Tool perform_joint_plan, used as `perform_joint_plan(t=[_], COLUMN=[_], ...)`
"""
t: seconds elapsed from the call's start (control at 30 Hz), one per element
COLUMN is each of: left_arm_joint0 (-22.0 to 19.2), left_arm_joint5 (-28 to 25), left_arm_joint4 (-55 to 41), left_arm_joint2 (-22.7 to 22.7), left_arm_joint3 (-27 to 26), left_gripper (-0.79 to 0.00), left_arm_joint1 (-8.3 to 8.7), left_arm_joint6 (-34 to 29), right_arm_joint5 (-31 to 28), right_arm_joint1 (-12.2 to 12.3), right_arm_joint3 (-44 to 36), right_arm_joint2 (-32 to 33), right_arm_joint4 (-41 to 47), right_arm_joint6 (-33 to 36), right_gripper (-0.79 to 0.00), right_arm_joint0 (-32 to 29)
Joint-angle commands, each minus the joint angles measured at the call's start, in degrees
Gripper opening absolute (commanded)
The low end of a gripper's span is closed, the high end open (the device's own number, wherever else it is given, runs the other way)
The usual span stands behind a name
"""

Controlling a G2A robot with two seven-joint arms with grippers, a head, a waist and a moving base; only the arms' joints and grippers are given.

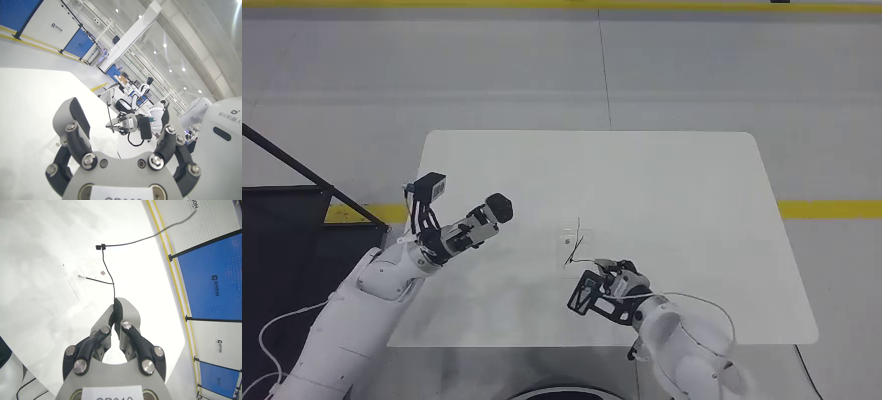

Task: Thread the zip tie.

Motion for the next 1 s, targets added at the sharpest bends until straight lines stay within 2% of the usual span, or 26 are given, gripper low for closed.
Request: perform_joint_plan(t=[0.0, 0.33, 0.47, 0.57, 0.7, 0.97], left_arm_joint0=[-0.03, -0.03, -0.03, -0.03, -0.03, -0.03], left_arm_joint5=[0.04, 0.04, 0.04, 0.04, 0.04, 0.04], left_arm_joint4=[0.05, 0.05, 0.05, 0.05, 0.05, 0.05], left_arm_joint2=[0.03, 0.03, 0.03, 0.03, 0.03, 0.03], left_arm_joint3=[0.0, 0.0, 0.0, 0.0, 0.0, 0.0], left_gripper=[0.0, 0.0, 0.0, 0.0, 0.0, 0.0], left_arm_joint1=[0.0, 0.0, 0.0, 0.0, 0.0, 0.0], left_arm_joint6=[0.0, 0.0, 0.0, 0.0, 0.0, 0.0], right_arm_joint5=[-0.01, 0.21, 3.67, 6.6, 7.78, 3.1], right_arm_joint1=[-0.02, -0.03, -0.99, -2.62, -5.4, -11.22], right_arm_joint3=[-0.11, 0.08, -0.01, 0.57, 3.64, 11.31], right_arm_joint2=[0.04, 0.09, -3.43, -9.73, -17.44, -26.5], right_arm_joint4=[0.37, 0.3, -6.72, -15.31, -23.07, -26.93], right_arm_joint6=[-0.56, -0.56, 10.94, 22.15, 32.72, 43.19], right_gripper=[-0.785, -0.785, -0.785, -0.785, -0.785, -0.785], right_arm_joint0=[0.03, -0.04, 0.87, 3.35, 7.58, 14.85])
